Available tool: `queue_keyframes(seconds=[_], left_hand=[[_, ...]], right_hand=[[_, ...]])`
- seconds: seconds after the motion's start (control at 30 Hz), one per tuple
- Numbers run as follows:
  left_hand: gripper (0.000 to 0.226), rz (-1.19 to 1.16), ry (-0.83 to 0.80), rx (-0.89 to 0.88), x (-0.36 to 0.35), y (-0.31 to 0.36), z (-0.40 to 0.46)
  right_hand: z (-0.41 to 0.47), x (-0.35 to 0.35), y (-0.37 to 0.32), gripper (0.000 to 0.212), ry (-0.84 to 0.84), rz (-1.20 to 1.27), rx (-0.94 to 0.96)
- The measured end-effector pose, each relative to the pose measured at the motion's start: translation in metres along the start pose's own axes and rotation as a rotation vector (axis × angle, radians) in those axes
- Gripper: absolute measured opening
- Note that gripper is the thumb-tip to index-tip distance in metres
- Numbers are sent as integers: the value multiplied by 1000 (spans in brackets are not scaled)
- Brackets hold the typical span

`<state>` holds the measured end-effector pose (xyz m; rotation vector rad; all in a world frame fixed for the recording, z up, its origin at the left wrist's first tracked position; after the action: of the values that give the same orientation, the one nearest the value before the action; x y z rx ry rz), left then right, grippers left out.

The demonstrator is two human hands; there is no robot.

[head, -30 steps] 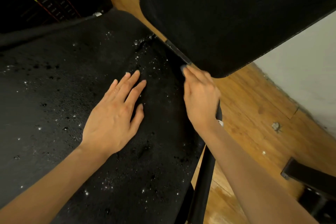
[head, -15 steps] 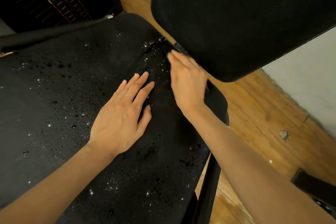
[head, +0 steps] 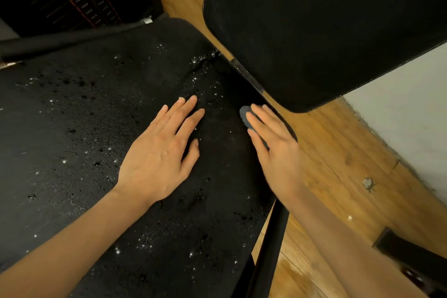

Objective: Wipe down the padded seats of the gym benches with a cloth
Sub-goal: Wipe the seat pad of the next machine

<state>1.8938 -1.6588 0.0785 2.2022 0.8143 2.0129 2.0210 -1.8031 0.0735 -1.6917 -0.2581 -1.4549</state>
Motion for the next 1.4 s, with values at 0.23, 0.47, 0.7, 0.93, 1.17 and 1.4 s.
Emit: queue_keyframes(seconds=[0.23, 0.47, 0.7, 0.93, 1.17, 1.4], left_hand=[[55, 2, -13, -6, -3, 1, 0], [56, 1, -8, -1, -1, 0, 1], [56, -5, -3, 1, 0, 1, 1], [55, -2, -1, -5, -3, 0, 1], [55, 8, -1, 1, -2, 0, 0], [56, -19, -2, -6, -1, 1, 0]], right_hand=[[77, -29, -29, 27, 113, -84, 14], [1, -1, 6, 49, -159, -32, 31], [1, -5, -1, 42, 56, -45, 51], [54, -28, -39, 43, 67, -135, 153], [29, -18, -35, 42, 93, -74, 133], [16, -13, -43, 36, 29, -98, 203]])
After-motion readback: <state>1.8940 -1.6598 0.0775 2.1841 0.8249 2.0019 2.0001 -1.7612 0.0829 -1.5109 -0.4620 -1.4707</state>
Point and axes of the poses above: each hand's wrist, its own z-axis towards the middle knuckle, its own x-axis out of the back of the hand, y = z × x, the point moved 8 cm from there along z, towards the middle knuckle, and after that the axes turned 3 degrees about -z, right-handed, at the moved point
